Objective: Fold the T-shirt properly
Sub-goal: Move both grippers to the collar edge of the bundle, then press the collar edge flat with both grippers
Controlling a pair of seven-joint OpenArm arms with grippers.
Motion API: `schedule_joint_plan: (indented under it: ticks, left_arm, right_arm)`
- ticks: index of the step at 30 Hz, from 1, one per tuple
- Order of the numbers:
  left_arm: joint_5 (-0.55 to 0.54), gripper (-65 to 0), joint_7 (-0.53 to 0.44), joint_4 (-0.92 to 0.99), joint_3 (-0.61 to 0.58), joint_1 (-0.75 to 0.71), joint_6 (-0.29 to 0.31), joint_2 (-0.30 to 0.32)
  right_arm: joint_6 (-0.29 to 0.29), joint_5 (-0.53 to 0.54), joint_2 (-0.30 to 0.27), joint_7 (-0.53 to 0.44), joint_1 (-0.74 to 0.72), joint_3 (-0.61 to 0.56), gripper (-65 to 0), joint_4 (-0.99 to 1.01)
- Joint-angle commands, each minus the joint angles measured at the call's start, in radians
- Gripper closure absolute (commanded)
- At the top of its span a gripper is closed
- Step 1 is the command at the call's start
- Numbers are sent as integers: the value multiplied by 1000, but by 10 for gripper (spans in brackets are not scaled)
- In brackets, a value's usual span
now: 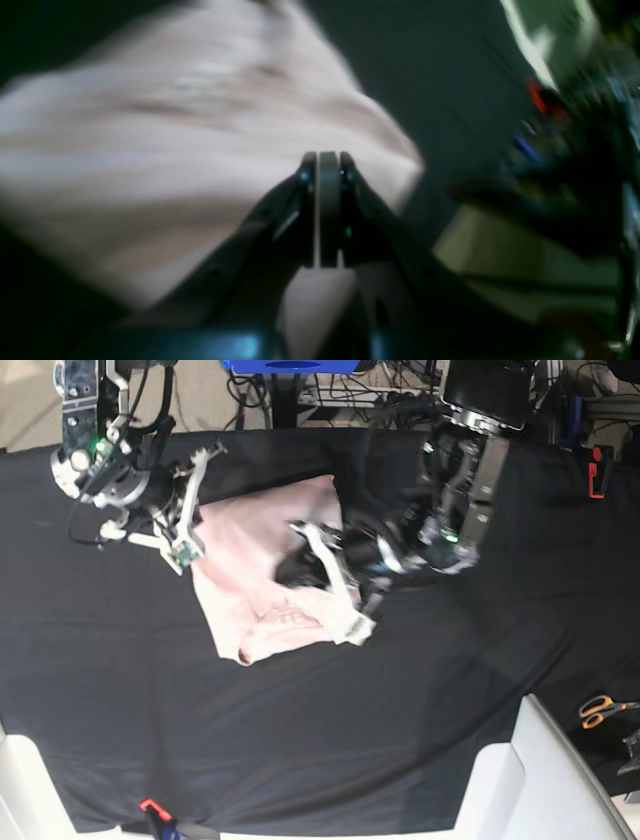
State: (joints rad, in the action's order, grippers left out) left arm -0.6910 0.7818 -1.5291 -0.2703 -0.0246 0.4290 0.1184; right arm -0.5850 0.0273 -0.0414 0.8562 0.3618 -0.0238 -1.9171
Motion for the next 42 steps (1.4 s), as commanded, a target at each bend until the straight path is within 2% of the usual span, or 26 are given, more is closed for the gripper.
schedule_joint_plan:
  ticks: [1,4,8,11,18,23,32,38,42]
  left_arm:
    - [-20,0,-34,-17,-17,15,8,4]
    - [-20,0,-51,8,-62,16,6,2]
    - [-20,0,-52,72,-65,13,6,-1]
    - [-17,0,-94,115,-70,13,6,5]
    - [182,0,-100,157,-67,-42,6,-26]
    - [262,0,-100,161,-62,-88,6,-19]
    - [267,0,-98,143,-48,-99,6,7]
    - [271,0,-97,8,19,-137,6,5]
    - [273,0,-100,68,19,-104,6,-3]
  right_arm:
    - [0,7,-2,-16,-14,2,0,-15]
    - [0,7,-2,-16,-20,5,0,-14]
    - [0,7,-2,-19,-19,8,0,-14]
    - [0,7,-7,-22,-17,8,0,-14]
    - [0,6,-8,-22,-17,8,0,-14]
    - [0,4,-10,-22,-19,9,0,-14]
    - [0,4,-10,-22,-17,9,0,-14]
    - [0,4,-12,-19,-16,9,0,-14]
    - [0,4,-8,-18,-16,9,0,-14]
